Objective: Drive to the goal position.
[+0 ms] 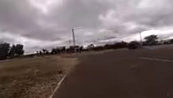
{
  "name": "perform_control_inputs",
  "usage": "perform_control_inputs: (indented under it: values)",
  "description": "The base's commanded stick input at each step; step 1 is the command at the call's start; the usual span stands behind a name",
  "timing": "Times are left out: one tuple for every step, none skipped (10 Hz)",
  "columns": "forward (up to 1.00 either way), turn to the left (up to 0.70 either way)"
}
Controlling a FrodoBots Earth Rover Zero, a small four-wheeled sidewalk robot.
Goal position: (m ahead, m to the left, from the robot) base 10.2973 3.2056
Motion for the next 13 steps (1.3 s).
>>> perform_control_inputs:
  values:
    - [0.85, 0.0]
    - [0.85, -0.05]
    - [0.85, -0.22]
    - [0.85, -0.02]
    - [0.85, 0.0]
    - [0.85, 0.0]
    - [0.85, 0.0]
    - [0.85, 0.0]
    - [0.85, 0.0]
    - [0.85, 0.0]
    - [0.85, 0.0]
    - [0.85, -0.05]
    - [0.85, -0.17]
